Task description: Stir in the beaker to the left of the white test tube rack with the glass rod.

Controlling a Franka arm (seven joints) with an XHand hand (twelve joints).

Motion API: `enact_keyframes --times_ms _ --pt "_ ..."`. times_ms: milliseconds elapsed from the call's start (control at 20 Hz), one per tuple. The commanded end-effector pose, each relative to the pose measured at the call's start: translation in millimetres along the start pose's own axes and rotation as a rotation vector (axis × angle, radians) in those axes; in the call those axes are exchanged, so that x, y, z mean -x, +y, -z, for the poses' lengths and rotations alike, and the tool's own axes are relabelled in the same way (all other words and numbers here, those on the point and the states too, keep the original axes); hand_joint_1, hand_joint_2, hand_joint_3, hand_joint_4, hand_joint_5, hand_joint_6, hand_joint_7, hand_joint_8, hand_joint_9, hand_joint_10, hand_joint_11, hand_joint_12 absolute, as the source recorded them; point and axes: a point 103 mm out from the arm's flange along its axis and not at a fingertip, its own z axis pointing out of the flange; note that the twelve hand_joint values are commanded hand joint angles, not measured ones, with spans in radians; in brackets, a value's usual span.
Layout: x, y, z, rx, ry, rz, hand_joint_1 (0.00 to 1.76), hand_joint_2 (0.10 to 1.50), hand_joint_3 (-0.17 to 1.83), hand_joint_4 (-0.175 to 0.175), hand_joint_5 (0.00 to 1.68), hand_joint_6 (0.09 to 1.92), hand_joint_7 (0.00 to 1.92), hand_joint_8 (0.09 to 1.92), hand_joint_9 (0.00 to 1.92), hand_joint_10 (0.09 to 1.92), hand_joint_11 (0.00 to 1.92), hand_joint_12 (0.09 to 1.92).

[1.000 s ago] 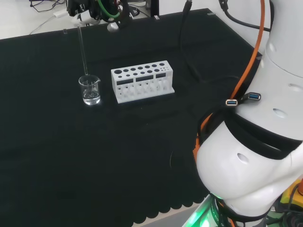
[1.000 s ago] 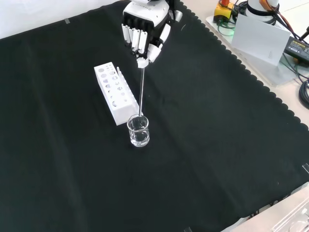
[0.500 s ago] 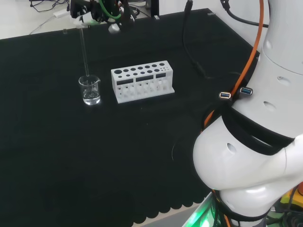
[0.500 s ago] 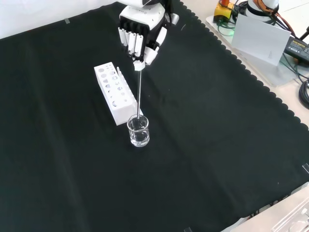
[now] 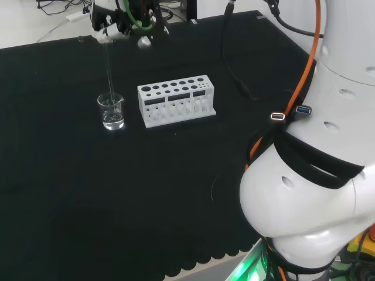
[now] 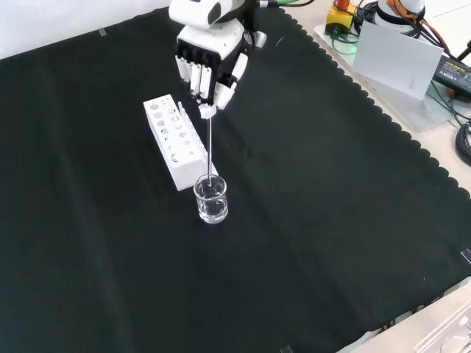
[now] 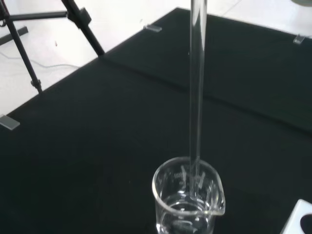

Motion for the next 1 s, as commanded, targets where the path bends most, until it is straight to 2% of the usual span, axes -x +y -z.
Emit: enact_keyframes --times_ms 50,250,650,1000 --pt "3.8 0.1 -19.9 -0.022 0.009 0.003 1.31 1.11 -0.17 -0.175 1.31 0.16 1.19 0.98 1.65 0.68 1.6 0.68" --pt "2.1 -3.4 -28.2 -0.039 0.016 0.003 1.31 1.1 -0.17 -0.175 1.31 0.16 1.19 0.98 1.65 0.68 1.6 0.68" --pt "-17.9 -7.7 -34.5 -0.06 0.019 0.014 1.31 1.1 -0.17 -0.175 1.31 0.16 1.19 0.98 1.65 0.68 1.6 0.68" --pt "-26.9 6.2 -41.2 -0.072 0.031 0.024 1.31 1.1 -0.17 -0.175 1.31 0.16 1.19 0.98 1.65 0.68 1.6 0.68"
